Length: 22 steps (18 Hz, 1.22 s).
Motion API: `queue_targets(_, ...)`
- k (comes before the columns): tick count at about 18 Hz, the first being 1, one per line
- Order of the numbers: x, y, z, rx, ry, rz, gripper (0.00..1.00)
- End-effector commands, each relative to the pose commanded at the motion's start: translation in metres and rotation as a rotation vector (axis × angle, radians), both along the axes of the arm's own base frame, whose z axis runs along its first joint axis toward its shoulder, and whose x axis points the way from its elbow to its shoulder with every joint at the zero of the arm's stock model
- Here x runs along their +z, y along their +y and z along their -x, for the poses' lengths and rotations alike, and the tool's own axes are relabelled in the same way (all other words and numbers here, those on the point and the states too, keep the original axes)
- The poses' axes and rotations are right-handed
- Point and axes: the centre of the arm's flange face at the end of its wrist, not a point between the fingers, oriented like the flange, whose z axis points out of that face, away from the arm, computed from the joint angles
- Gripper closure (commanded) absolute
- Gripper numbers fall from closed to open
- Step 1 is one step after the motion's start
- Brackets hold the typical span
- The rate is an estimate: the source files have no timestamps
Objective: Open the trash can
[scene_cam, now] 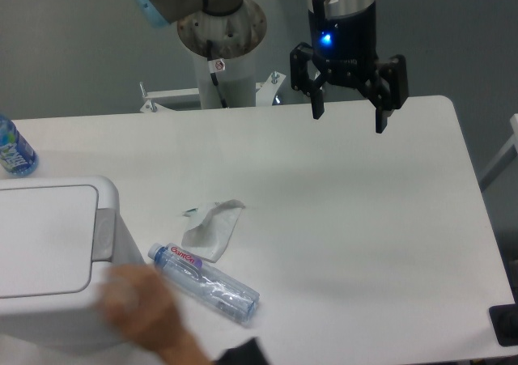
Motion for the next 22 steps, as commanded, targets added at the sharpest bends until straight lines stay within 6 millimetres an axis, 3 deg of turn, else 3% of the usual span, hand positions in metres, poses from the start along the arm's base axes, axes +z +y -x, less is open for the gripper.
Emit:
queue_targets(11,-0.009,0.026,-0.01,0.132,-0.04,-0.077,0.0)
queue_targets(16,-0.018,0.062,-0.031,0.224,-0.071,-0.15,0.0)
queue_targets(20,-0.024,0.098,-0.063,0.345,-0.127,-0.238,0.0)
queue_targets(22,-0.034,0.126,-0.089,0.397,-0.18,-0.292,0.0)
